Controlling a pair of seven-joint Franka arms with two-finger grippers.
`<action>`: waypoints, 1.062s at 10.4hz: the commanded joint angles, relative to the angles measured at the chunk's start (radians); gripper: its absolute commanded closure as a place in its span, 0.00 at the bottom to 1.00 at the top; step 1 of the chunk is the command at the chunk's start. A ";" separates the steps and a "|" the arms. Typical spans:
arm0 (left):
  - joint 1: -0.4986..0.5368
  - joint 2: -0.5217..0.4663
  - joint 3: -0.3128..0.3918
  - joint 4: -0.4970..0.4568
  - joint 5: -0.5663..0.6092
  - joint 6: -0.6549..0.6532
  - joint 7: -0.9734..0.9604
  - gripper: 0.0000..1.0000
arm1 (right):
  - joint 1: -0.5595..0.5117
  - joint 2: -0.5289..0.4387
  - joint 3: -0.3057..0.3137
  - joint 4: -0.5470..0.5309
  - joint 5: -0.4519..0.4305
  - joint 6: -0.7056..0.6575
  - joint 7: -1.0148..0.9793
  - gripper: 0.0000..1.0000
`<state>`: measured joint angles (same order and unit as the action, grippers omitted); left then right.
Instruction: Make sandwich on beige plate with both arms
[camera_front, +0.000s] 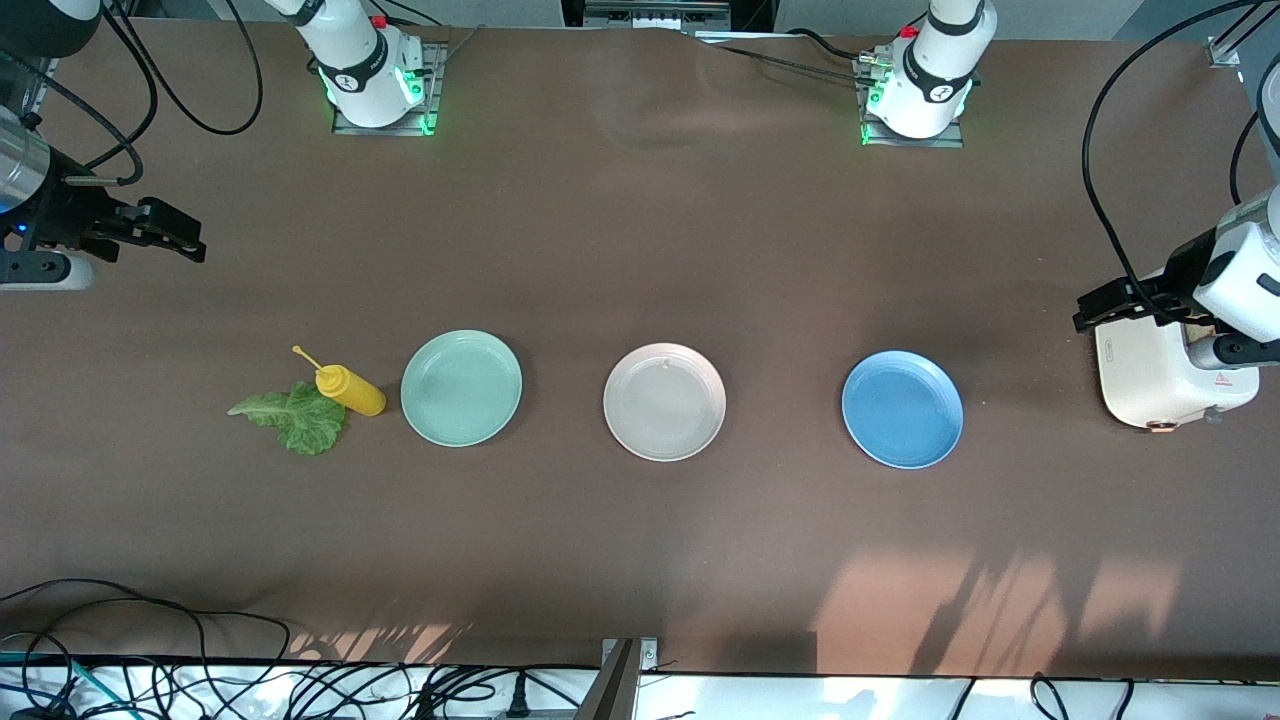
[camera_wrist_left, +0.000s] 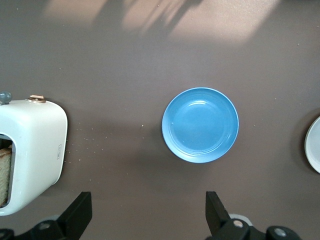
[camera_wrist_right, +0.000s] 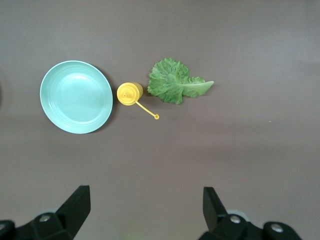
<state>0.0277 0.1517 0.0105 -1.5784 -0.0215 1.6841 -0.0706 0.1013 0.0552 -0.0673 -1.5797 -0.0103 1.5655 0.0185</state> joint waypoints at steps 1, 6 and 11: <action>0.004 -0.009 -0.004 -0.014 0.020 -0.006 -0.008 0.00 | 0.003 0.008 0.003 0.024 0.024 -0.007 0.009 0.00; 0.003 0.005 -0.004 -0.014 0.020 -0.006 -0.009 0.00 | -0.006 0.009 0.000 0.024 0.021 -0.007 -0.002 0.00; 0.003 0.005 -0.006 -0.014 0.023 -0.006 -0.005 0.00 | -0.006 0.009 0.000 0.023 0.016 -0.010 0.001 0.00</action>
<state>0.0278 0.1592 0.0103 -1.5928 -0.0215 1.6835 -0.0710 0.0987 0.0558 -0.0687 -1.5797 -0.0035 1.5654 0.0186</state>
